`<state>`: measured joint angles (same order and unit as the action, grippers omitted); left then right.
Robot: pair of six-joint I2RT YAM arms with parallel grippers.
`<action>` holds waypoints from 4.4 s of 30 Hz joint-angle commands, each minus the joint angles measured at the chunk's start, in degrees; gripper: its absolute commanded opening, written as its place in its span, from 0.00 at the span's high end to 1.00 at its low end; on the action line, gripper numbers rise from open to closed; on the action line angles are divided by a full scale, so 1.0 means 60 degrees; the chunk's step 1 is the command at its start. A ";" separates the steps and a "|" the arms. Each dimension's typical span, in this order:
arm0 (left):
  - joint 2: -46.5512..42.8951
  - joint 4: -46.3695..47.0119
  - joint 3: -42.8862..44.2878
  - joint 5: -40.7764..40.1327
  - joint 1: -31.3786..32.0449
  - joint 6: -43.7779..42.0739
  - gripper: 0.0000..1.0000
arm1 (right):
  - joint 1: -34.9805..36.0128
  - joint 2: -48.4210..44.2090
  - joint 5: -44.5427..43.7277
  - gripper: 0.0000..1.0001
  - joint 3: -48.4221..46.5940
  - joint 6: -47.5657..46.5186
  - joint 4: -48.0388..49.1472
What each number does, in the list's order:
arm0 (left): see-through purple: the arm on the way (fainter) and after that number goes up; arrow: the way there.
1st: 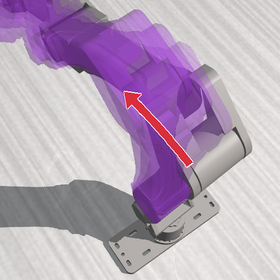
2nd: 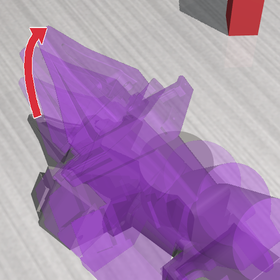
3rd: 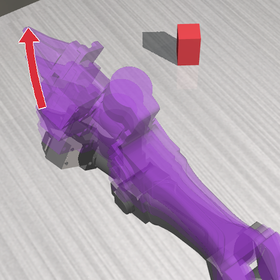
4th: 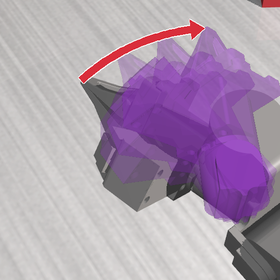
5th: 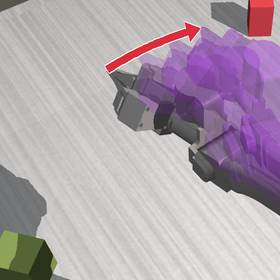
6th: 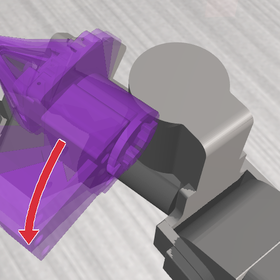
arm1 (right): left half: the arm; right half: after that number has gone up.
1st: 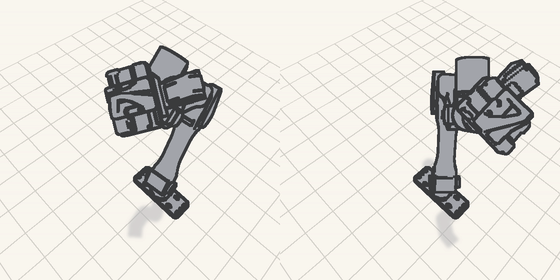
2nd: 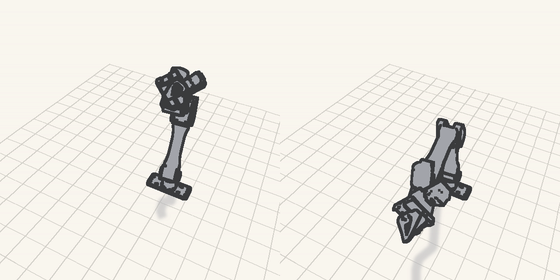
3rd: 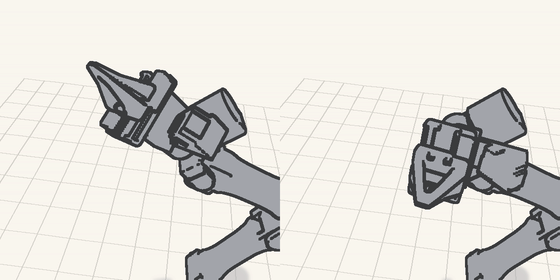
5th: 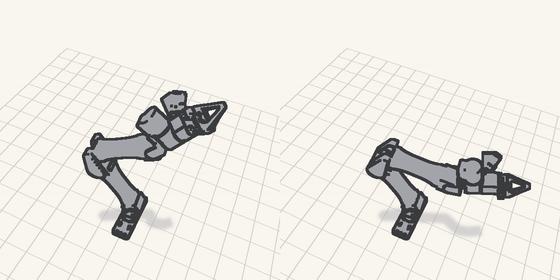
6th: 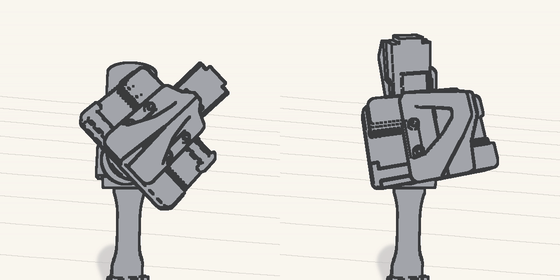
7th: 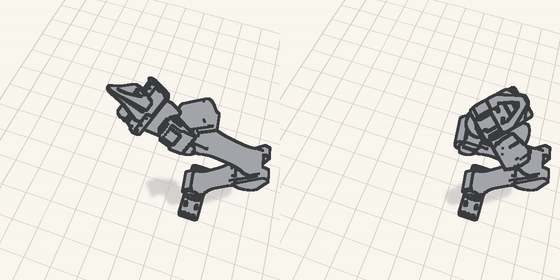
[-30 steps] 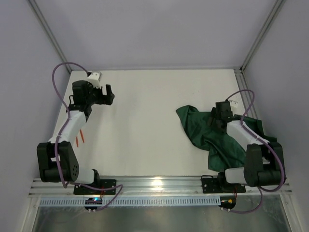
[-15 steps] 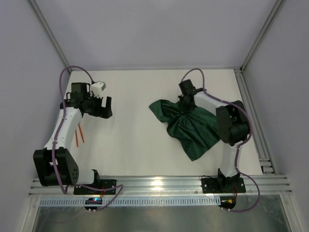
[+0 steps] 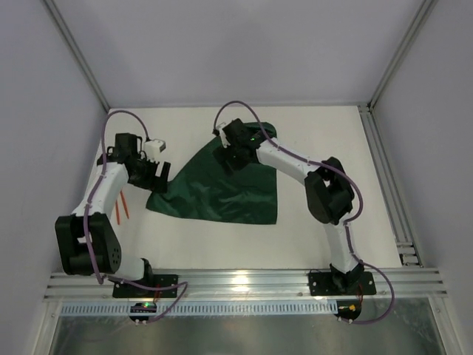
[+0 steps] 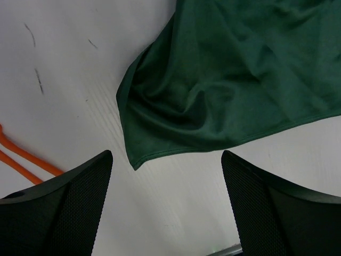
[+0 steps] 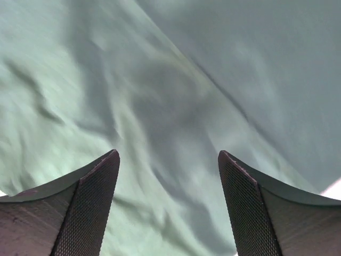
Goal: Fold the napkin into a case and place the utensils inside
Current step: Move the crumpled napkin to the center of the board, then flatten out the crumpled napkin at the center of the board.
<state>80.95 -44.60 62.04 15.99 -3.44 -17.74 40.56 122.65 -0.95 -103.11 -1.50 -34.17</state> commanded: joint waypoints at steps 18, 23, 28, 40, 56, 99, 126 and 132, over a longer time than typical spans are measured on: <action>0.1303 0.1367 -0.1463 -0.3119 -0.0421 -0.0091 0.17 | 0.0036 -0.4388 -0.0735 0.23 0.8220 0.4629 0.1726; 0.1699 0.1589 -0.1463 -0.2012 -0.0525 -0.0237 0.21 | 0.0111 -0.4094 -0.0999 0.42 0.8410 0.4805 0.1960; 0.1816 0.1471 -0.1361 -0.1230 -0.0539 -0.0486 0.46 | 0.0111 -0.4137 -0.0926 0.86 0.8425 0.4805 0.2223; 0.1598 0.1499 -0.0922 -0.0687 -0.0583 -0.0341 1.00 | 0.0082 -0.5924 -0.1233 0.96 0.7518 0.4059 0.1989; -0.1904 -0.2466 0.3980 0.0939 -0.0759 -0.0164 1.00 | -0.0006 -0.8458 -0.1351 0.96 0.2032 0.1964 -0.0966; 0.1936 -0.0888 1.0524 0.0498 -0.0774 0.2488 1.00 | -0.4811 -0.4326 0.2722 0.96 -0.3071 0.3121 -0.0004; 0.0879 -0.0623 -0.1257 0.1231 -0.0759 -0.1218 1.00 | -0.3639 -0.6804 0.1213 0.96 1.0592 0.4175 0.3088; 0.0323 -0.2159 -0.1522 0.1043 -0.0774 -0.2287 0.49 | -0.3522 -0.7476 0.1096 0.47 1.0623 0.4132 0.2182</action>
<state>86.11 -51.81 52.88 23.49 -7.64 -26.70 18.92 81.56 8.51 -39.05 23.66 -18.50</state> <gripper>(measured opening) 0.439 0.446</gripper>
